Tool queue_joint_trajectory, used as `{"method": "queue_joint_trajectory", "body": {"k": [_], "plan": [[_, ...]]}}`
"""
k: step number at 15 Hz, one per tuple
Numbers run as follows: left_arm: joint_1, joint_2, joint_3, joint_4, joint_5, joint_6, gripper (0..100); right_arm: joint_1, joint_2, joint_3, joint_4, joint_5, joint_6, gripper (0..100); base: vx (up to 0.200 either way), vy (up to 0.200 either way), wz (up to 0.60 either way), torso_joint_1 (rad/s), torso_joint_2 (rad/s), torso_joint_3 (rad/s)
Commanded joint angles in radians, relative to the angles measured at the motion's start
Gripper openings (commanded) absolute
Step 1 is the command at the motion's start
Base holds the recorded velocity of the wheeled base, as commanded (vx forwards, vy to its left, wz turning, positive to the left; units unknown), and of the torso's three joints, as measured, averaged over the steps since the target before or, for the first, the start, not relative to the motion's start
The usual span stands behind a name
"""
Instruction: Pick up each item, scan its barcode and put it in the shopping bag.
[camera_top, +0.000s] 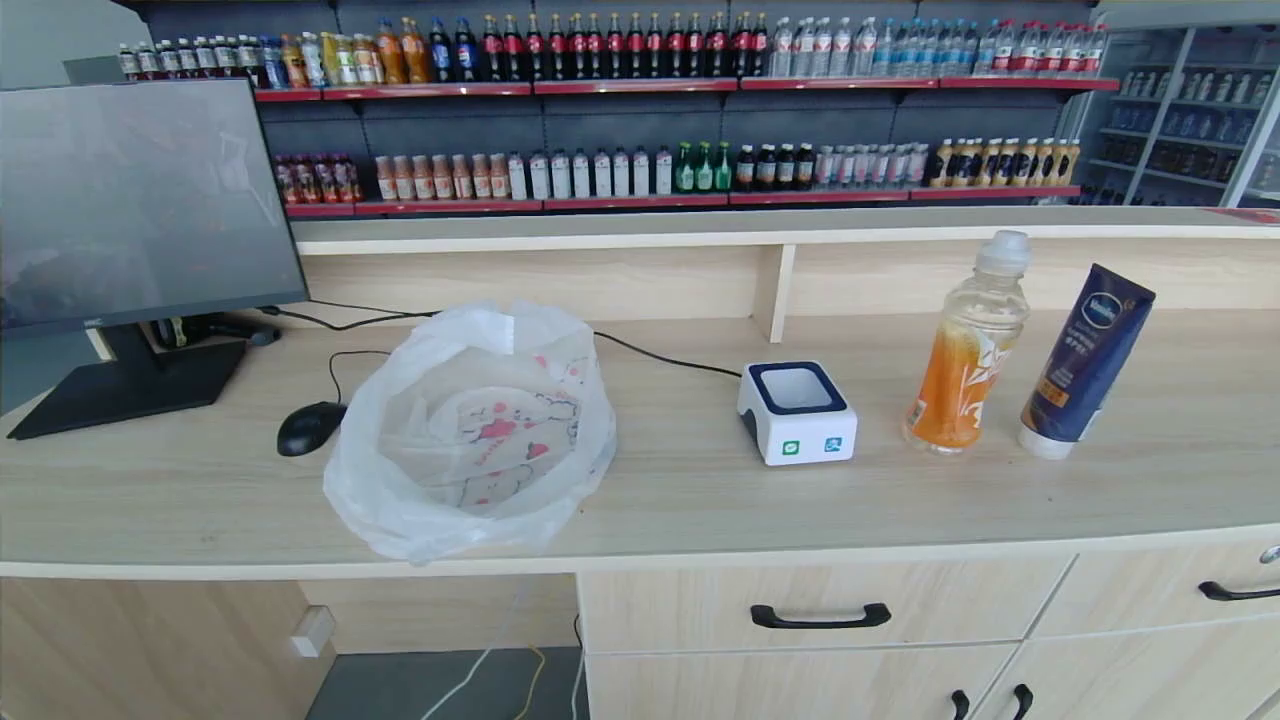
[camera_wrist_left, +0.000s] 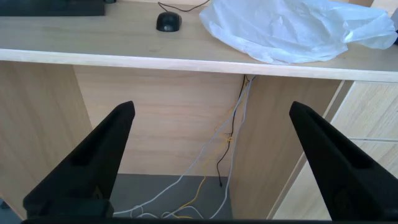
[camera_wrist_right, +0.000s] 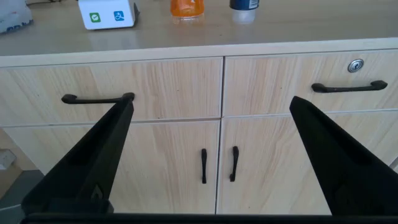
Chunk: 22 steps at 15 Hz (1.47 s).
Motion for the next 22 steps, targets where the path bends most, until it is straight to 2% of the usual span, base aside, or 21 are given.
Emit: {"method": "queue_joint_trajectory", "body": {"k": [1,7,10,13,18,20,22], "plan": [[0.0,0.0,0.0,0.0,0.0,0.0,100,0.0,0.0,0.0,0.0,0.0,0.005,100,0.0,0.0,0.0,0.0,0.0,0.0],[0.0,0.0,0.0,0.0,0.0,0.0,100,0.0,0.0,0.0,-0.003,0.0,-0.052,100,0.0,0.0,0.0,0.0,0.0,0.0],[0.0,0.0,0.0,0.0,0.0,0.0,100,0.0,0.012,-0.084,0.006,0.017,-0.058,100,0.0,0.0,0.0,0.0,0.0,0.0],[0.0,0.0,0.0,0.0,0.0,0.0,100,0.0,0.064,-0.216,0.1,0.046,-0.058,100,0.0,0.0,0.0,0.0,0.0,0.0],[0.0,0.001,0.0,0.0,0.0,0.0,100,0.002,0.362,-0.449,0.086,0.044,-0.081,100,0.0,0.0,0.0,0.0,0.0,0.0],[0.0,0.0,0.0,0.0,0.0,0.0,100,0.006,0.477,-0.517,0.052,0.046,-0.095,100,0.0,0.0,0.0,0.0,0.0,0.0],[0.0,0.0,0.0,0.0,0.0,0.0,100,0.039,0.615,-0.544,-0.045,0.046,-0.095,100,0.0,0.0,0.0,0.0,0.0,0.0]]}}
